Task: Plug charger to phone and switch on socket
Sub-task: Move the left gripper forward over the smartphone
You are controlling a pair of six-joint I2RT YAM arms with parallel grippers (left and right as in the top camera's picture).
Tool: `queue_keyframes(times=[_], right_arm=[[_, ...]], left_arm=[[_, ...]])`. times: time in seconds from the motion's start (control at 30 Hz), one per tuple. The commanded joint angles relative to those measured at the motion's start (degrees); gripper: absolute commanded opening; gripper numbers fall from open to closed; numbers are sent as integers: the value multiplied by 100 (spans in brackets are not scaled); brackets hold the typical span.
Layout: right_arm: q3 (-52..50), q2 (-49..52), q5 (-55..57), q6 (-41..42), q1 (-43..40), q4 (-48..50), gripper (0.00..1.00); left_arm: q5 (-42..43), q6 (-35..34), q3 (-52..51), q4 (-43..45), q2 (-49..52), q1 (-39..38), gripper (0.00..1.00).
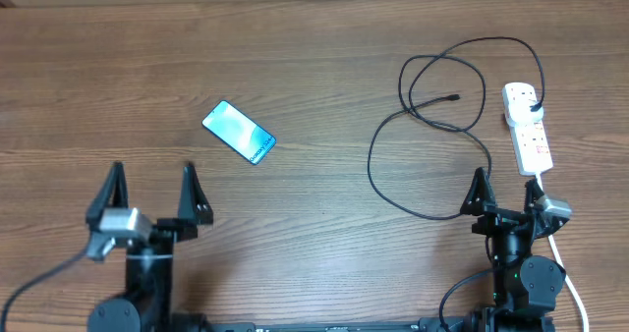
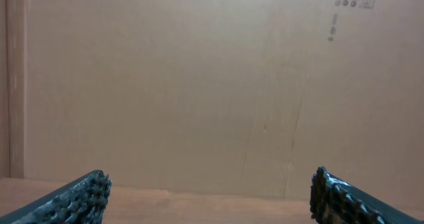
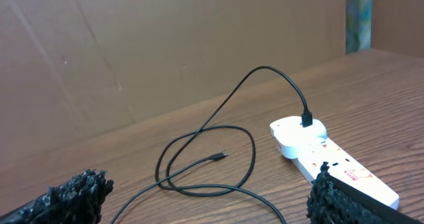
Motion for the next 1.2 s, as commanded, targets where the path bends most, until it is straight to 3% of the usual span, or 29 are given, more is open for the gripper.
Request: queue_keyframes(times=[0.0, 0.13, 0.3, 0.43, 0.63, 0.87, 0.93, 1.03, 1.17], right_arm=[[-61, -50, -31, 13, -9, 39, 100], [-61, -50, -33, 13, -9, 39, 100], [-61, -50, -31, 13, -9, 39, 100], [-63, -50, -31, 13, -9, 39, 100], [-61, -50, -31, 13, -9, 39, 100], [-63, -50, -31, 13, -9, 39, 100], [-63, -50, -33, 13, -9, 39, 100], [-61, -50, -33, 13, -9, 39, 100], [-61, -50, -31, 13, -9, 39, 100]], left_arm=[[-61, -37, 846, -83, 1069, 44, 100], [284, -42, 2236, -1075, 2597, 42, 100], [798, -109, 3930, -3027, 4166, 31, 99], [1711, -168, 4962, -4446, 5169, 33, 100], [3392, -229, 5128, -5512, 6033, 31, 100], [3895, -782, 5128, -5663, 6863, 31, 100], [3613, -1335, 5128, -5722, 7020, 31, 100], [2538, -2371, 5141, -5932, 7143, 20, 100], [1416, -3180, 5307, -6196, 7230, -70, 100]])
